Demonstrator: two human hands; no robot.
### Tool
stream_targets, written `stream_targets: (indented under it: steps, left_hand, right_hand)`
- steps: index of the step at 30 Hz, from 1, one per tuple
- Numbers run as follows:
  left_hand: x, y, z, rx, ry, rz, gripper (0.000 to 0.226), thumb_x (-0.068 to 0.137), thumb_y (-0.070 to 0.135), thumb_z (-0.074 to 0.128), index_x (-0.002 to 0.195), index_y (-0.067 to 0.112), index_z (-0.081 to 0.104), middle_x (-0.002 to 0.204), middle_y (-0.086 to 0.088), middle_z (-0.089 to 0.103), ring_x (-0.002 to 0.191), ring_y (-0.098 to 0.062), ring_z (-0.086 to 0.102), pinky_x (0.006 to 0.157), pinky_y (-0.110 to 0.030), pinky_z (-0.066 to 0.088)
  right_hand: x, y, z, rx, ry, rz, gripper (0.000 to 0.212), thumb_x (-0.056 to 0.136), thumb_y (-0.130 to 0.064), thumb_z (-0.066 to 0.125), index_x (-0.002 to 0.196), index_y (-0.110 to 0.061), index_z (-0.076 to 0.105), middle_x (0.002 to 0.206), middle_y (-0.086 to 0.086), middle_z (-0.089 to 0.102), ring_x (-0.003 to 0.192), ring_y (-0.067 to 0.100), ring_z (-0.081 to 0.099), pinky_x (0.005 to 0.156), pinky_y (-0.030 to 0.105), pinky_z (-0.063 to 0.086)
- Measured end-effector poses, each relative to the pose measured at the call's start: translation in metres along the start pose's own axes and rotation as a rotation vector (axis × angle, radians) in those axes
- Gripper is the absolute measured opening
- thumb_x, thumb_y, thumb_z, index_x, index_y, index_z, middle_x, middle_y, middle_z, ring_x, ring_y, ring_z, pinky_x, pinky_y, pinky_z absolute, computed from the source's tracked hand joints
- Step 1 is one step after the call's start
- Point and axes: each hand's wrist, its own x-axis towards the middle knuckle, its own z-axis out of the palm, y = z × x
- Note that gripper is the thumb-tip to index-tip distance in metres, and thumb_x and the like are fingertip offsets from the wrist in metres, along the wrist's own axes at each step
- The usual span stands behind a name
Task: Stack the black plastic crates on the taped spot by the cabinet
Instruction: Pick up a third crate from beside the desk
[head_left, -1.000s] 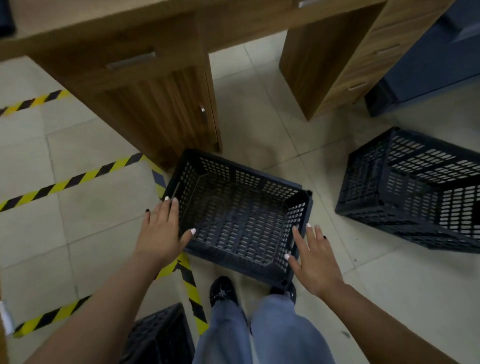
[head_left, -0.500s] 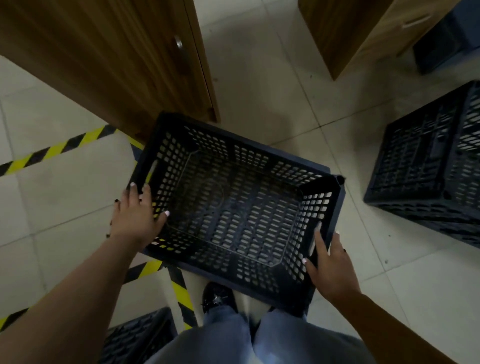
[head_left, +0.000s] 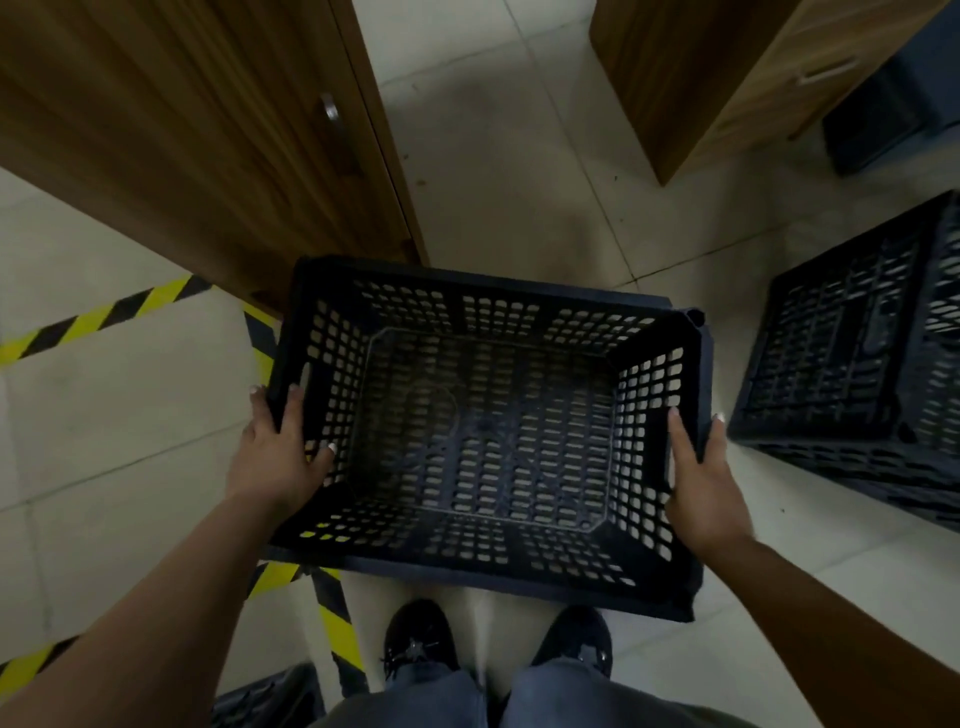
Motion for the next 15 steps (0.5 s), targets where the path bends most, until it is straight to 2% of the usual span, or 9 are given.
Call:
stream_targets:
  steps: [2, 3, 6, 8, 11, 15]
  left_hand:
    - [0.002, 0.010, -0.001, -0.059, 0.001, -0.013, 0.083, 0.091, 0.047, 0.052, 0.153, 0.029, 0.000, 0.159, -0.020, -0.005, 0.133, -0.050, 0.028, 0.105, -0.051, 0.032]
    - [0.002, 0.013, -0.001, -0.074, 0.017, -0.013, 0.081, 0.091, 0.048, 0.051, 0.153, 0.031, 0.002, 0.159, -0.020, -0.003, 0.130, -0.052, 0.030, 0.105, -0.052, 0.032]
    - [-0.007, 0.008, 0.000, -0.099, 0.037, 0.014, 0.074, 0.090, 0.042, 0.055, 0.152, 0.034, 0.015, 0.160, -0.018, 0.003, 0.132, -0.051, 0.028, 0.107, -0.051, 0.030]
    - [-0.018, 0.001, -0.002, -0.110, 0.035, 0.041, 0.073, 0.088, 0.040, 0.059, 0.151, 0.033, 0.023, 0.159, -0.018, 0.007, 0.132, -0.050, 0.029, 0.110, -0.049, 0.029]
    - [-0.039, -0.009, -0.013, -0.126, 0.033, 0.053, 0.073, 0.085, 0.040, 0.064, 0.149, 0.031, 0.030, 0.158, -0.018, 0.009, 0.129, -0.051, 0.033, 0.110, -0.049, 0.030]
    - [-0.077, -0.016, -0.050, -0.012, 0.027, 0.072, 0.073, 0.088, 0.052, 0.051, 0.151, 0.033, 0.020, 0.160, -0.018, 0.001, 0.125, -0.054, 0.035, 0.105, -0.051, 0.033]
  right_hand:
    - [0.007, 0.004, -0.005, -0.005, 0.034, -0.021, 0.097, 0.084, 0.003, 0.056, 0.152, -0.033, -0.003, 0.159, 0.012, -0.009, 0.132, 0.040, 0.037, 0.097, 0.043, 0.046]
    - [0.009, 0.003, -0.007, 0.032, 0.034, -0.022, 0.094, 0.085, -0.002, 0.060, 0.152, -0.032, 0.000, 0.158, 0.014, -0.001, 0.131, 0.040, 0.039, 0.098, 0.042, 0.044]
    - [0.010, -0.003, -0.013, 0.323, 0.035, 0.086, 0.084, 0.086, -0.028, 0.068, 0.151, -0.036, 0.016, 0.155, 0.012, 0.017, 0.136, 0.032, 0.034, 0.108, 0.040, 0.033]
    - [0.003, -0.004, -0.019, 0.477, 0.041, 0.098, 0.080, 0.083, -0.034, 0.071, 0.149, -0.036, 0.025, 0.153, 0.008, 0.028, 0.137, 0.026, 0.034, 0.112, 0.038, 0.030]
    - [-0.018, -0.005, -0.033, 0.512, 0.039, 0.066, 0.076, 0.080, -0.034, 0.073, 0.146, -0.034, 0.034, 0.144, 0.005, 0.042, 0.131, 0.021, 0.043, 0.110, 0.037, 0.035]
    - [-0.058, -0.014, -0.069, 0.465, 0.013, 0.049, 0.076, 0.079, -0.037, 0.073, 0.145, -0.032, 0.036, 0.138, 0.005, 0.046, 0.127, 0.021, 0.046, 0.107, 0.039, 0.038]
